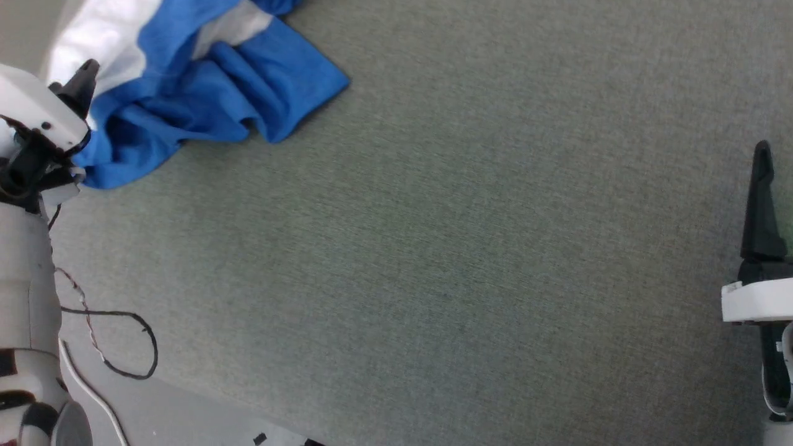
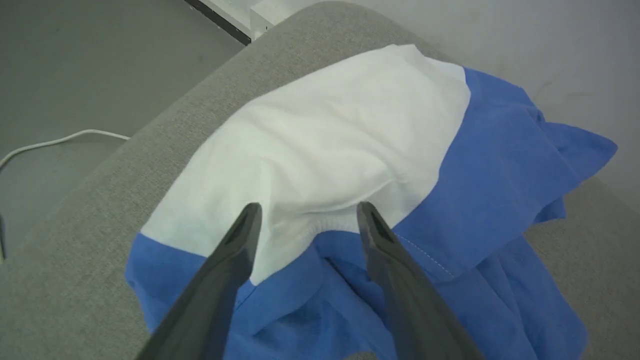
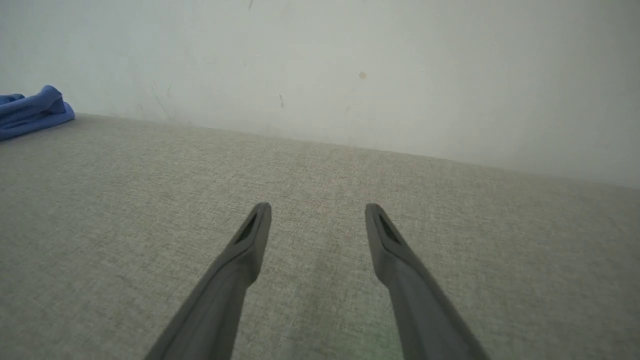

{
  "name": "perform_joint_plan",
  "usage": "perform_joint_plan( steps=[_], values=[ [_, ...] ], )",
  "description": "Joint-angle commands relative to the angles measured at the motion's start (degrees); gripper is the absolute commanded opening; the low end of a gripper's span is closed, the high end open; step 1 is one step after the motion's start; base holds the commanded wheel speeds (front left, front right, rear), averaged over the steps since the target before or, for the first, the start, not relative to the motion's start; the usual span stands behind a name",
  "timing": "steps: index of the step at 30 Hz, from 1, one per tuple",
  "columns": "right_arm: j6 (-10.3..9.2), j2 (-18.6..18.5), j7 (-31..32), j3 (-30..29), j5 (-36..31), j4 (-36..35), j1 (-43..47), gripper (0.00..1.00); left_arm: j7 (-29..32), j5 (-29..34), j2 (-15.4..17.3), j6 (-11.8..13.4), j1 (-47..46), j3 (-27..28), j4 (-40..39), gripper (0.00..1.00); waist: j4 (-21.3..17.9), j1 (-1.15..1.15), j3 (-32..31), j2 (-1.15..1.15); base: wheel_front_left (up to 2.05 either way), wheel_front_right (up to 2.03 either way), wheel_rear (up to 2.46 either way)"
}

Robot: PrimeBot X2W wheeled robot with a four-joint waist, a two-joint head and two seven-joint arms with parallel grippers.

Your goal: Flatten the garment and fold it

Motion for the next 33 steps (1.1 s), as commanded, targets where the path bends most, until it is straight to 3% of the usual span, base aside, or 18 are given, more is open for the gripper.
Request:
perform_joint_plan(
  steps=[1, 10, 11, 12, 22, 27, 33],
  values=[
    [-0.11, 0.0, 0.33, -0.32, -0.5, -0.91, -0.07, 1.0, 1.36, -0.84, 0.12, -0.42, -1.3, -0.12, 0.95, 1.0, -3.64, -0.02, 5.44, 0.0, 0.0, 0.0, 0.0],
    [-0.11, 0.0, 1.27, -0.2, -0.41, -2.85, -0.1, 1.0, 8.02, -2.12, -0.64, 0.22, -2.39, -1.35, 6.51, 1.0, -3.61, -0.02, 6.44, 0.0, 0.0, 0.0, 0.0],
    [-0.11, 0.0, 1.27, -0.11, -0.32, -2.82, -0.06, 1.0, 6.92, -1.7, -0.35, 0.48, -2.43, -1.49, 6.35, 0.41, -3.58, -0.02, 6.42, 0.0, 0.0, 0.0, 0.0],
    [-0.11, 0.0, 1.26, -0.01, -0.23, -2.73, -0.05, 1.0, 5.24, -1.31, -0.04, 0.64, -2.51, -1.5, 6.06, 0.0, -3.57, -0.02, 6.35, 0.0, 0.0, 0.0, 0.0],
    [-0.11, 0.0, -1.19, 1.45, 2.1, 1.82, -0.45, 1.0, -17.95, 2.5, 4.04, 1.37, -8.19, -0.53, 0.49, 0.0, -4.1, -0.02, 0.88, 0.0, 0.0, 0.0, 0.0],
    [-0.11, 0.0, -4.3, 2.7, 5.14, 7.31, -0.34, 1.0, -20.32, 3.65, 4.62, -0.22, -14.96, -3.61, -6.5, 0.0, -5.83, -0.02, -4.97, 0.0, 0.0, 0.0, 0.0],
    [-0.11, 0.0, -8.18, 5.15, 9.11, 14.87, -0.71, 1.0, -17.31, 5.47, 3.78, -1.1, -23.35, -10.59, -14.6, 0.0, -10.48, -0.02, -11.99, 0.0, 0.0, 0.0, 0.0]
  ],
)
